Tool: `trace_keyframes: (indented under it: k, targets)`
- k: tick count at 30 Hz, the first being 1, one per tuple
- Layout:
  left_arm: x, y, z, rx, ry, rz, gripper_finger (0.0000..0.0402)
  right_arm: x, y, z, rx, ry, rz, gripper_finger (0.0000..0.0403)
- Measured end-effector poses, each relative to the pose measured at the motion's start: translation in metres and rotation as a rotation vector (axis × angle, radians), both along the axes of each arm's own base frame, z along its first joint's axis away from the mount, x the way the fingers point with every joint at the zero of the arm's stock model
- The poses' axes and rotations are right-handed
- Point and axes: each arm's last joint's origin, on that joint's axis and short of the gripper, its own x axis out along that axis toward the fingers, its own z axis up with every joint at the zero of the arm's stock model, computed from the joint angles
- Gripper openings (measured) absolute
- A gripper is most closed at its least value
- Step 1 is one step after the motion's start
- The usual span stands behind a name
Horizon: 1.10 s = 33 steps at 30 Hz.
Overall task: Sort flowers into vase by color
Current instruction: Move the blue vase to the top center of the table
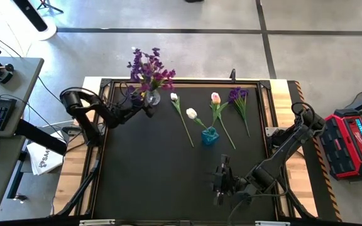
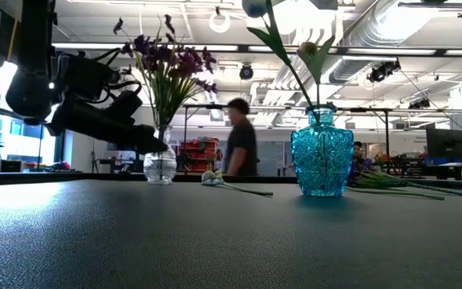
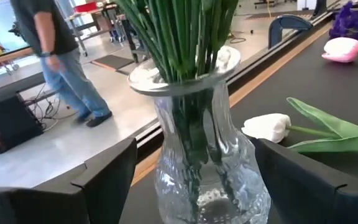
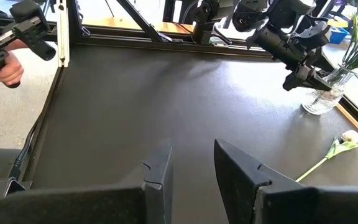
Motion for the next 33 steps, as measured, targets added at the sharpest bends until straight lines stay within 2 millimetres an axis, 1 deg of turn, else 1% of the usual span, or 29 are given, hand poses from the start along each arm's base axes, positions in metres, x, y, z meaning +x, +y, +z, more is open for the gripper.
trace_keyframes:
  k: [4, 8, 11, 14, 17, 19, 21, 23, 25, 29, 31, 33]
  targets:
    - [-0.009, -0.004, 0.006, 0.01, -0.022, 0.02, 0.0317, 0.0, 0.0, 0.0, -0.001, 0.0, 0.001, 0.0084]
    - [-0.019, -0.014, 0.018, 0.049, -0.066, 0.077, 0.0317, 0.0, 0.0, 0.0, 0.002, 0.004, 0.006, 0.0084]
    - [-0.024, -0.026, 0.026, 0.099, -0.045, 0.126, 0.0317, -0.001, 0.0, 0.002, 0.021, 0.018, 0.037, 0.0084]
    - [-0.023, -0.04, 0.034, 0.138, -0.011, 0.123, 0.0317, -0.005, -0.001, 0.009, 0.056, 0.026, 0.077, 0.0084]
    - [-0.021, -0.056, 0.043, 0.157, -0.026, 0.132, 0.0317, -0.01, -0.006, 0.015, 0.095, 0.041, 0.086, 0.0084]
    - [-0.021, -0.069, 0.048, 0.161, -0.064, 0.147, 0.0316, -0.015, -0.009, 0.017, 0.144, 0.08, 0.087, 0.0084]
    - [-0.019, -0.084, 0.054, 0.162, -0.095, 0.152, 0.0315, -0.021, -0.012, 0.015, 0.232, 0.157, 0.096, 0.0084]
    - [-0.015, -0.101, 0.061, 0.159, -0.107, 0.168, 0.0312, -0.025, -0.013, 0.009, 0.298, 0.26, 0.096, 0.0084]
    - [-0.01, -0.12, 0.069, 0.158, -0.109, 0.172, 0.0309, -0.028, -0.016, 0.0, 0.312, 0.338, 0.038, 0.0084]
    - [0.003, -0.159, 0.085, 0.127, -0.129, 0.072, 0.0308, -0.035, -0.025, -0.022, 0.25, 0.459, -0.17, 0.0095]
    - [0.006, -0.178, 0.089, 0.1, -0.145, 0.002, 0.0307, -0.04, -0.032, -0.029, 0.211, 0.525, -0.252, 0.0113]
    - [0.01, -0.194, 0.09, 0.064, -0.167, -0.057, 0.0307, -0.043, -0.037, -0.031, 0.138, 0.507, -0.312, 0.0139]
